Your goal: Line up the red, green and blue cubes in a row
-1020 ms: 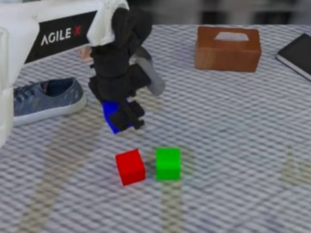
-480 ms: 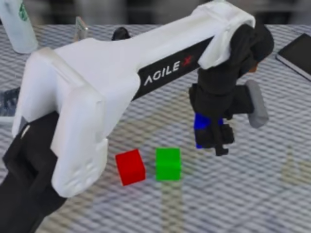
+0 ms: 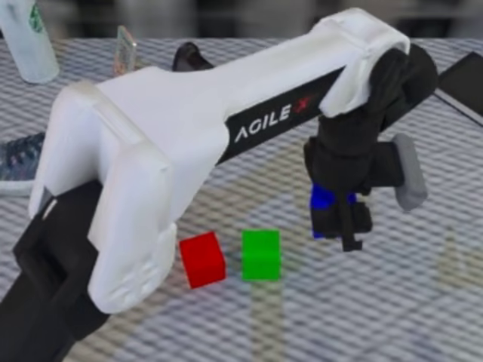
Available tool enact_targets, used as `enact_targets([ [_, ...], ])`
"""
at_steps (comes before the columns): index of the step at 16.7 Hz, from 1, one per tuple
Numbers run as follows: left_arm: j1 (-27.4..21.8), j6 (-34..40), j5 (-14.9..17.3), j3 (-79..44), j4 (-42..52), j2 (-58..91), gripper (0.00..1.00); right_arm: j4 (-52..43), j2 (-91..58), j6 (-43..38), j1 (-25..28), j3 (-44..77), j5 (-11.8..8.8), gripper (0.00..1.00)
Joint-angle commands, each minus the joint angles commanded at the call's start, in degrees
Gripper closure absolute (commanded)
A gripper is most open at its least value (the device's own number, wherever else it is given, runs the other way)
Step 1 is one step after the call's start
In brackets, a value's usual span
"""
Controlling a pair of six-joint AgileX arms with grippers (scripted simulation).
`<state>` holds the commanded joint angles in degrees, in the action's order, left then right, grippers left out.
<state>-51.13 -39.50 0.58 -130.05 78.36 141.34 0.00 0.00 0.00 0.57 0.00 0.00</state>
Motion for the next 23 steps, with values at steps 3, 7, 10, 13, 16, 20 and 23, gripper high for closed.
enact_targets([
  [3,0.0,0.1,0.1,4.7,-5.7,0.9,1.0,0.0,0.0,0.0,0.0,0.0,0.0,0.0],
  [7,-0.1,0.1,0.0,10.6,-12.7,2.2,1.0,0.0,0.0,0.0,0.0,0.0,0.0,0.0],
  [10,-0.1,0.1,0.0,10.9,-13.0,2.3,1.0,0.0,0.0,0.0,0.0,0.0,0.0,0.0],
  [13,-0.1,0.1,0.0,10.9,-13.0,2.3,0.85,0.0,0.0,0.0,0.0,0.0,0.0,0.0],
  [16,-0.1,0.1,0.0,10.9,-13.0,2.3,0.62,0.0,0.0,0.0,0.0,0.0,0.0,0.0],
  [20,-0.1,0.1,0.0,10.9,-13.0,2.3,0.32,0.0,0.0,0.0,0.0,0.0,0.0,0.0],
  [23,-0.1,0.1,0.0,10.9,-13.0,2.3,0.1,0.0,0.0,0.0,0.0,0.0,0.0,0.0],
])
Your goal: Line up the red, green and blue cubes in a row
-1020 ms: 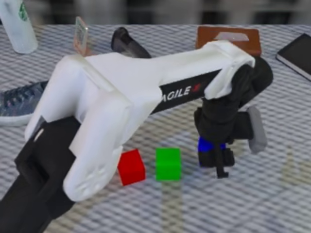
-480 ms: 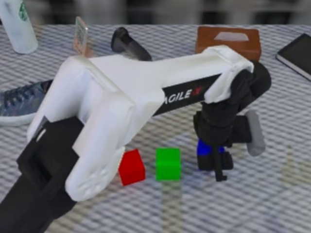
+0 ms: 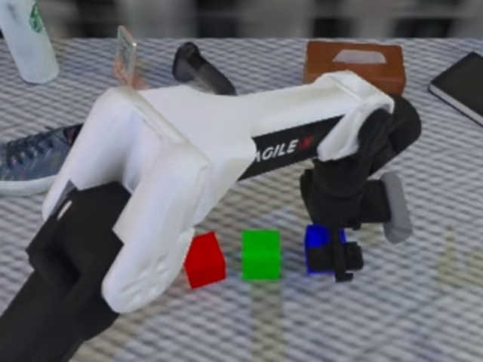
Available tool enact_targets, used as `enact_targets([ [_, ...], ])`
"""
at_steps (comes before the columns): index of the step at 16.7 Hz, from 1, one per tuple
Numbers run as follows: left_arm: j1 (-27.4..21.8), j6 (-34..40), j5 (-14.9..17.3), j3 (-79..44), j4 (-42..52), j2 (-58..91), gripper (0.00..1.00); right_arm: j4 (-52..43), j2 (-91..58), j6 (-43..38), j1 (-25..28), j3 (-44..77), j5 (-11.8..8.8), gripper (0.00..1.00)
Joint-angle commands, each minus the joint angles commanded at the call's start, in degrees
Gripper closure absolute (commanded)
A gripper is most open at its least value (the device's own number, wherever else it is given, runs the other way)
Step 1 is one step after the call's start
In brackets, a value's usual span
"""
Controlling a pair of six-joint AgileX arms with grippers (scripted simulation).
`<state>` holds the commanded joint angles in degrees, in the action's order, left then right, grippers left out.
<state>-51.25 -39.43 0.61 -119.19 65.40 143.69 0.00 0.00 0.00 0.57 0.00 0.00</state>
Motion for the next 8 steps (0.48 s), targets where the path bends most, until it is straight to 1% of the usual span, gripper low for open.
enact_targets([
  [1,0.0,0.0,0.0,0.0,0.0,0.0,0.02,0.0,0.0,0.0,0.0,0.0,0.0,0.0],
  [2,0.0,0.0,0.0,0.0,0.0,0.0,0.0,0.0,0.0,0.0,0.0,0.0,0.0,0.0],
  [8,0.0,0.0,0.0,0.0,0.0,0.0,0.0,0.0,0.0,0.0,0.0,0.0,0.0,0.0],
])
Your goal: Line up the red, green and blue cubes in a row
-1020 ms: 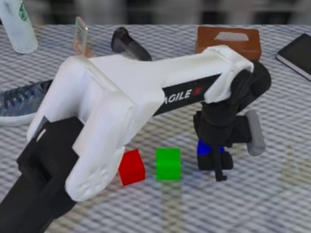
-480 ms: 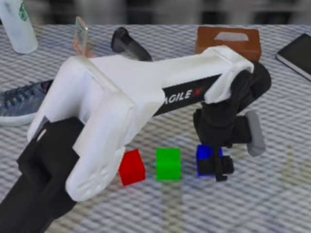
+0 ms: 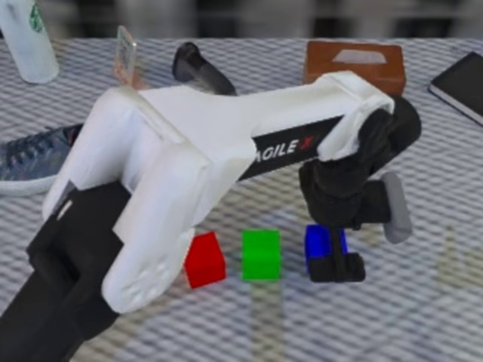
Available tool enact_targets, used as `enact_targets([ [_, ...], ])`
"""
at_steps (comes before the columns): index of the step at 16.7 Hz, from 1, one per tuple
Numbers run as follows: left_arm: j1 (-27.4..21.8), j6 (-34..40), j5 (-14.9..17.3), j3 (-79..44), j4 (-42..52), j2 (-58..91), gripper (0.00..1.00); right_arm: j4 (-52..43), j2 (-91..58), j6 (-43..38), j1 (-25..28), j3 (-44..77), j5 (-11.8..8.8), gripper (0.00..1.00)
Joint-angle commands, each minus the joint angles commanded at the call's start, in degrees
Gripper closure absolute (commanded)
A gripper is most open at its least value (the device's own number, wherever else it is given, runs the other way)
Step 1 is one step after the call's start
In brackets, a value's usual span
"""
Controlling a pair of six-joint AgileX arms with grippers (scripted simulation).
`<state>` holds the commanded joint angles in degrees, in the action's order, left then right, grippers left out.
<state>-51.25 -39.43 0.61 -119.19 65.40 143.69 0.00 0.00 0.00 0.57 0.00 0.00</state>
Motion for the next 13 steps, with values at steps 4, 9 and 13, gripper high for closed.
enact_targets([
  [4,0.1,-0.1,0.0,-1.0,1.0,0.0,0.0,0.0,0.0,0.0,0.0,0.0,0.0,0.0],
  [9,0.8,0.0,0.0,-9.7,11.0,-0.9,0.0,0.0,0.0,0.0,0.0,0.0,0.0,0.0],
  [13,1.2,0.0,0.0,-13.3,14.7,-1.5,0.0,0.0,0.0,0.0,0.0,0.0,0.0,0.0],
])
